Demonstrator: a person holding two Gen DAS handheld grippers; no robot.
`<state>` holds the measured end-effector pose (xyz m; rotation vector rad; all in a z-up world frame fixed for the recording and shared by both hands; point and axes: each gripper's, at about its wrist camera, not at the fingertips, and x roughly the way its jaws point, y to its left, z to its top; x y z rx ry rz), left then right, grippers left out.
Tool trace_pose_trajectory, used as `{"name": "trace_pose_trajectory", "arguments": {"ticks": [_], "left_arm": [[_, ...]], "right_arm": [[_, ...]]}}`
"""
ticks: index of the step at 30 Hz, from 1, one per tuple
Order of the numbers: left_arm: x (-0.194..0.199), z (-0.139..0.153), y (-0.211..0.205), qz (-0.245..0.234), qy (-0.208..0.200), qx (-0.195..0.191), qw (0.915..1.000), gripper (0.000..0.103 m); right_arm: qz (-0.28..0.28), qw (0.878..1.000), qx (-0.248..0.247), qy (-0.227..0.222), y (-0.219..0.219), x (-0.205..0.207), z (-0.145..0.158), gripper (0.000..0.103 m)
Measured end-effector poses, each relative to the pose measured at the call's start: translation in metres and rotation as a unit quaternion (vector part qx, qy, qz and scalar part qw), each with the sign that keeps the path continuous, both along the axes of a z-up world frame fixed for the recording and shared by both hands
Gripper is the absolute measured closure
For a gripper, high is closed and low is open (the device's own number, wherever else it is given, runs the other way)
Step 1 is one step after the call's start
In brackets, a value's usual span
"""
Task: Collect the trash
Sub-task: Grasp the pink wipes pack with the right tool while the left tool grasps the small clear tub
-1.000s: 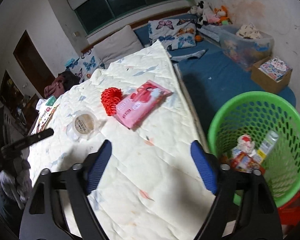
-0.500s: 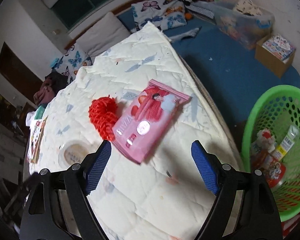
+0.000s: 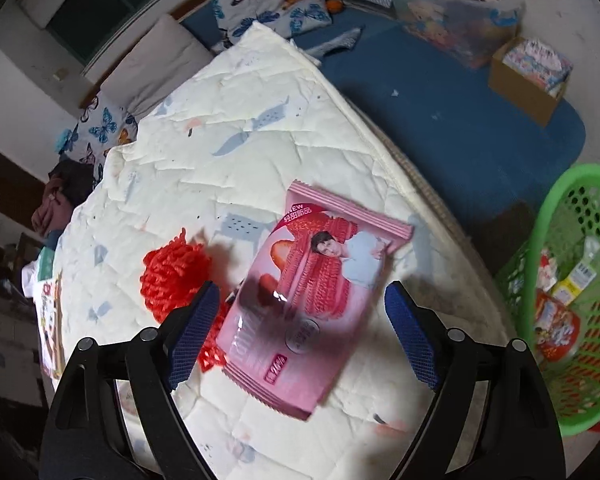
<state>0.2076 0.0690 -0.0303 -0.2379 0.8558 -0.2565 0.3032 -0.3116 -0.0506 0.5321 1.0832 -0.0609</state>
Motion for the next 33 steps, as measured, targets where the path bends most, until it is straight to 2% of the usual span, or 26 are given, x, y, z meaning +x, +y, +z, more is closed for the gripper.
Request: {"name": "trace_pose_trajectory", "arguments": {"ticks": [5,8,12,16,17,19,24,28,33], "left_arm": [[0.001,-0.004,0.005,0.006,0.005,-0.009,0.9999,0.047],[0.000,-0.006,0.004,0.006,0.007,-0.005,0.9999,0.047],[0.001,-0.006,0.001,0.002,0.008,-0.004,1.0000,0.047],[0.004,-0.004,-0.010,-0.016,0.005,0.000,0.9999,0.046],[0.004,-0.004,-0.013,-0.021,0.006,0.001,0.9998,0.042],[0.006,-0.005,-0.020,-0.029,0.006,0.011,0.9995,0.039],[0.014,-0.007,-0.043,-0.058,0.005,0.032,0.9978,0.039],[0.022,-0.003,-0.057,-0.080,0.000,0.026,0.9964,0.039],[0.033,0.001,-0.083,-0.114,-0.011,0.044,0.9924,0.039]], "right_arm": [[-0.013,1.000,-0.002,0.013,0.003,0.007,-0.008,0.019],[-0.012,0.999,-0.034,0.010,0.009,0.010,-0.007,0.019],[-0.007,0.999,-0.054,0.004,0.011,0.008,-0.007,0.026],[0.003,0.998,-0.064,-0.005,0.009,0.003,-0.007,0.037],[0.003,0.998,-0.064,-0.007,0.007,0.001,-0.007,0.038],[0.003,0.998,-0.064,-0.015,0.004,-0.003,-0.005,0.039],[0.007,0.997,-0.069,-0.034,-0.007,-0.017,0.005,0.040],[0.007,0.996,-0.072,-0.050,-0.016,-0.030,0.014,0.041],[0.010,0.997,-0.057,-0.059,-0.024,-0.046,0.020,0.041]]}}
